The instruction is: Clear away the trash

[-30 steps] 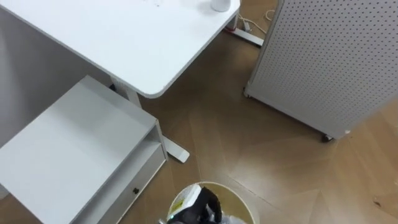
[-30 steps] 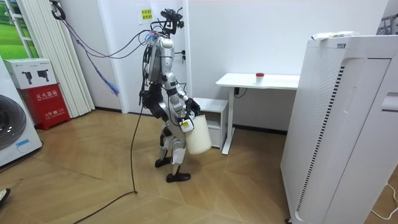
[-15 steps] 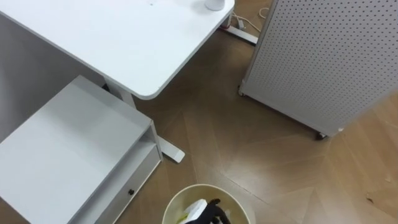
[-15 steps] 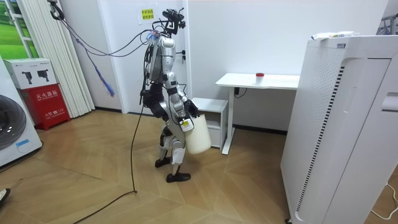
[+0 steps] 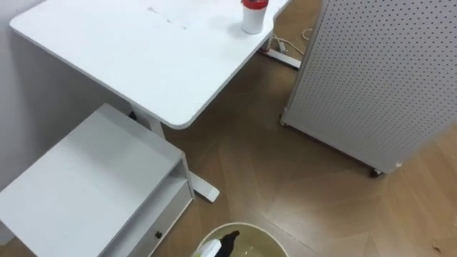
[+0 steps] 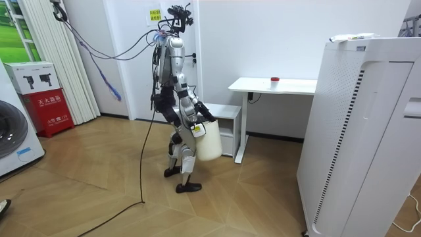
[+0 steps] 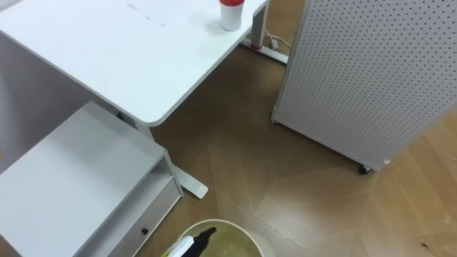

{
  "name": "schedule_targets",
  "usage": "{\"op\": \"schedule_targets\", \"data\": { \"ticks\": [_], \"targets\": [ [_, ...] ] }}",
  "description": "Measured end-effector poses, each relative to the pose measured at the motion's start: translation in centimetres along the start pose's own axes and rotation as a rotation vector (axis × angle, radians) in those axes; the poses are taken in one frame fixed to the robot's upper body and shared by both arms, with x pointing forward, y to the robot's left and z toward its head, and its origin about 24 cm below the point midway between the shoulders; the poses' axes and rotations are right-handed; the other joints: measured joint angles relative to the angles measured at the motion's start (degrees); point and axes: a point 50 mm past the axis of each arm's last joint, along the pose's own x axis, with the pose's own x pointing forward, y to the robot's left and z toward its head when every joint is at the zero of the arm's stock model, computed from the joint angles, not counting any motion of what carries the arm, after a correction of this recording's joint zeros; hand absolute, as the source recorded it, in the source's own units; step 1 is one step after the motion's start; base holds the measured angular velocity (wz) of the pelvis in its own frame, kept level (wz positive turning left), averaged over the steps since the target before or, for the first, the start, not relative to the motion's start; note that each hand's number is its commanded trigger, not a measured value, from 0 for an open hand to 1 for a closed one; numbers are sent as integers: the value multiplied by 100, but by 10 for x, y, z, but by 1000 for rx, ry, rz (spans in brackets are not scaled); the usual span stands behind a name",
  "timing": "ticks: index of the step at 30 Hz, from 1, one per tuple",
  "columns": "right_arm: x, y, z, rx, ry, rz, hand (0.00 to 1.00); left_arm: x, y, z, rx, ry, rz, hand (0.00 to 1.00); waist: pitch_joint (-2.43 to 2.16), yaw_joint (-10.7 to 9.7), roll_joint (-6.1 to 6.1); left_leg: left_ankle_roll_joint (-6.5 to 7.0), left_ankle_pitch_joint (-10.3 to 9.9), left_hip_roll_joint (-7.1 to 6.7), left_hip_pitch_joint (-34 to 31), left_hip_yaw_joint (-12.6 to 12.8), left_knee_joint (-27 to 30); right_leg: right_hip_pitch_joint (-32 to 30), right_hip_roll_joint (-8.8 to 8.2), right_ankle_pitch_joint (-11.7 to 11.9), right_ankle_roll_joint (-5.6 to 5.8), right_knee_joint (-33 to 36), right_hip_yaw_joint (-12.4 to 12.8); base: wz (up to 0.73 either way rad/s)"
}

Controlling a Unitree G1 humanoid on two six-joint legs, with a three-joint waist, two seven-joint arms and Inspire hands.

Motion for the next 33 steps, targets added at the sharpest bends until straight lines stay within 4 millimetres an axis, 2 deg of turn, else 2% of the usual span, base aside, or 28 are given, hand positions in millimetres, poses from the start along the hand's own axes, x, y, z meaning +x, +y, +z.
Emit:
{"op": "schedule_targets", "data": {
  "ticks": [5,7,12,15,18,19,22,26,28,33],
  "targets": [
    [-6,-8,-13,65,15,-17,100,-4,3,-2,-2,-19,36,0,-34,14,34,-4,18,-12,551,11,-306,555,15,19,65,-292,-29,0],
    [-8,-13,-16,96,11,-37,100,-6,10,2,-33,-52,83,0,-49,1,42,8,53,-94,740,-12,-455,723,14,17,108,-394,-40,4],
    [-12,-21,-24,108,17,-68,100,-15,27,14,-60,-159,200,0,-61,-22,54,17,67,-103,1070,-22,-603,1083,20,26,173,-552,-24,3],
    [-14,-23,-27,132,10,-78,100,-23,40,32,-67,-261,261,0,-61,-8,54,27,73,-175,1258,7,-766,1212,10,10,201,-597,4,0],
    [-16,-26,-29,137,11,-85,100,-27,51,47,-80,-343,324,0,-75,-8,60,33,77,-173,1489,76,-894,1384,22,20,224,-671,38,-11],
    [-17,-27,-32,136,16,-87,100,-29,54,50,-80,-362,338,0,-98,-17,74,32,77,-175,1591,82,-955,1488,39,31,242,-743,43,-9],
    [-21,-30,-38,164,13,-112,100,-33,62,60,-75,-415,369,0,-124,-44,94,35,80,-174,1781,71,-1057,1668,42,39,256,-827,33,0],
    [-24,-33,-41,190,2,-137,100,-40,72,68,-64,-474,411,0,-129,-44,88,36,80,-186,1871,95,-1068,1732,27,41,262,-825,35,-4],
    [-24,-33,-40,198,-1,-146,100,-41,78,67,-71,-476,437,0,-136,15,66,36,80,-184,1933,283,-1066,1692,47,47,270,-775,150,-27],
    [-24,-32,-42,187,9,-140,100,-46,96,63,-81,-469,510,0,-153,97,24,27,74,-127,2234,646,-1237,1711,98,93,216,-725,166,-41]
  ]
}}
